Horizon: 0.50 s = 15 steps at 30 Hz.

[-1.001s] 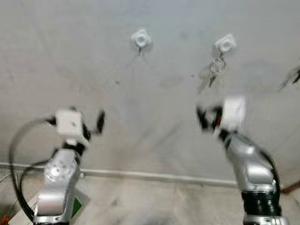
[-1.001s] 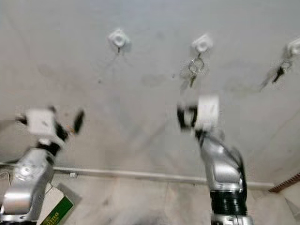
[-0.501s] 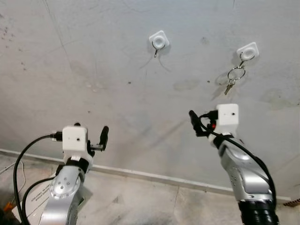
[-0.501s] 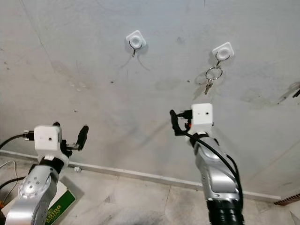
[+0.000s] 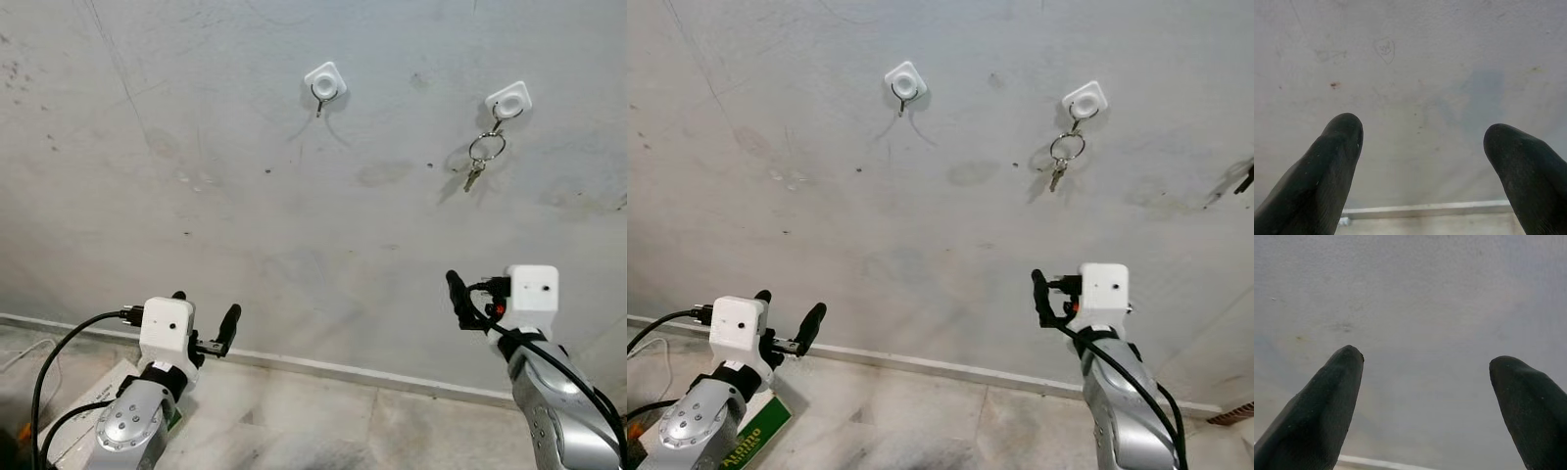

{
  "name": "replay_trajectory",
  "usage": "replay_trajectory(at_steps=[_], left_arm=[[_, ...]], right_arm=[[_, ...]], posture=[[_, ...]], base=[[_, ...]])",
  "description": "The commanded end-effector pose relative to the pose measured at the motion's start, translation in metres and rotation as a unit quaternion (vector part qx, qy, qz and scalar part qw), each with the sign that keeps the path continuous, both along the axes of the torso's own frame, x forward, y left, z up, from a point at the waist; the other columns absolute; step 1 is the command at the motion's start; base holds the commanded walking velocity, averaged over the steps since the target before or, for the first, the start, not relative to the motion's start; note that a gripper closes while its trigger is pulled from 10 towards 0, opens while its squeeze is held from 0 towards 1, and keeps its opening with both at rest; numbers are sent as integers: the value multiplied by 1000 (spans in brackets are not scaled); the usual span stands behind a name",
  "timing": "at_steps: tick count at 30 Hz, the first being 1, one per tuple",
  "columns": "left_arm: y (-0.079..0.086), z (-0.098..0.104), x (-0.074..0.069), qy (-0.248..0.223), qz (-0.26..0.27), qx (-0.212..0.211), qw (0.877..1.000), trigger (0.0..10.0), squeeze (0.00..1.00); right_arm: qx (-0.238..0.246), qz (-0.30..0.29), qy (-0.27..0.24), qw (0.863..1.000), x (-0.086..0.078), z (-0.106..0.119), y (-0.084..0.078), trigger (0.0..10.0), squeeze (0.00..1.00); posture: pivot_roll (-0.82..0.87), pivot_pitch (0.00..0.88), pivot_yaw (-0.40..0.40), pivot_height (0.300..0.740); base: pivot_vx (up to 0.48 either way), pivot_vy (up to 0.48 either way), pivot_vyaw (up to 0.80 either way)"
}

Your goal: Hang keys on a hook

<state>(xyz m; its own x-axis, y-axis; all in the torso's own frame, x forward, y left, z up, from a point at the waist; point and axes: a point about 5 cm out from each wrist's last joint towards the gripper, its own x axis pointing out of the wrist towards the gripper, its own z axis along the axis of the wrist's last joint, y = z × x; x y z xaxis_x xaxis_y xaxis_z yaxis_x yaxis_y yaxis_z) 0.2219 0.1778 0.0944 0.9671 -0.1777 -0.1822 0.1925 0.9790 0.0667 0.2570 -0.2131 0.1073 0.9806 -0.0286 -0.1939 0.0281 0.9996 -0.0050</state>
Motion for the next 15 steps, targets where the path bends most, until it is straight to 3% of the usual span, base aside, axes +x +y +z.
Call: replay_trajectory(at_steps=[1, 7, 9, 15], left_arm=[[-4, 7, 4, -13, -13, 8, 1000, 10000, 0], [-5, 10, 9, -16, -6, -7, 1000, 10000, 0], [-6, 9, 11, -9, 10, -24, 1000, 10000, 0], [-7, 9, 12, -14, 20, -23, 999, 10000, 0]], right_arm=[[5, -2, 4, 1000, -6, -1, 2, 10000, 0], [6, 15, 8, 1000, -7, -1, 11, 10000, 0], [8, 26, 6, 1000, -1, 3, 15, 10000, 0], [7, 48, 2, 999, 7, 10, 23, 10000, 0]], posture=[[53, 54, 47, 740], [36, 54, 41, 740], [30, 67, 25, 740], [28, 80, 5, 740]], base=[[0, 0, -675], [0, 0, -677], [0, 0, -694], [0, 0, -694]])
